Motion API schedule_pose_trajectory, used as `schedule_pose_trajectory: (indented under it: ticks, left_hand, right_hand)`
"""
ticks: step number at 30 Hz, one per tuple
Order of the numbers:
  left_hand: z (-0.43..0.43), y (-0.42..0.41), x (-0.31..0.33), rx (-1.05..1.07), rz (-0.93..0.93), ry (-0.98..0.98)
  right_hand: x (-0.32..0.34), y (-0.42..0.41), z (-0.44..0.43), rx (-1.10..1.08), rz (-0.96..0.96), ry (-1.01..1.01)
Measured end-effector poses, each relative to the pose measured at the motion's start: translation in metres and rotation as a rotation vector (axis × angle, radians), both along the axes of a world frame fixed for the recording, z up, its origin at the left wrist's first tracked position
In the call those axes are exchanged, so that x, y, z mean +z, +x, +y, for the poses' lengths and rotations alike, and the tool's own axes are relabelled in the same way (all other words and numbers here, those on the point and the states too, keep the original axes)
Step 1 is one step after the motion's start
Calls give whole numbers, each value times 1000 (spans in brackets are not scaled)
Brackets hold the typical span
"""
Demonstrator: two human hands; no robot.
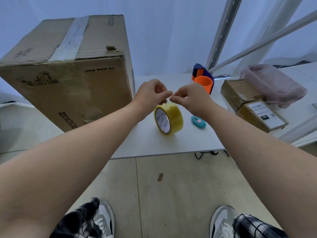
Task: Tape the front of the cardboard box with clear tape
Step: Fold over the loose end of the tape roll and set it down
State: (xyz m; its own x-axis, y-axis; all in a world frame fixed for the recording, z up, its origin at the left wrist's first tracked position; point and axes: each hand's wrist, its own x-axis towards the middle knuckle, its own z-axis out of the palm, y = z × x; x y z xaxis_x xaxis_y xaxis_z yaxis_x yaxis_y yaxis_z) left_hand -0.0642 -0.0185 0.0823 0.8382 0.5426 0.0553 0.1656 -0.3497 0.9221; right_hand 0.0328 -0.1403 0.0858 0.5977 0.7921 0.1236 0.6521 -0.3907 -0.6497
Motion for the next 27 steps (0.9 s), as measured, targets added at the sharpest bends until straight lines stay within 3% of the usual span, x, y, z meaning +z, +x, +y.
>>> schedule_pose_trajectory:
  ticks: [2,8,12,18,27]
  left_hand:
    - [3,0,2,12,3,4]
    - [5,-3,-1,-110,85,477]
    - [7,-7,-5,-164,127,585]
    - [10,-8,-10,-163,118,511]
    - [8,-5,-15,-111,226,187]
  right_hand:
    - [-1,-2,-1,-12,66,3]
    - [-4,-8,7,-115,421,-41]
    - [-1,-9,8,-165,542,-24]
    - [-3,-7,4,-147,536,31]
    - [-9,-3,1,-52,237,53]
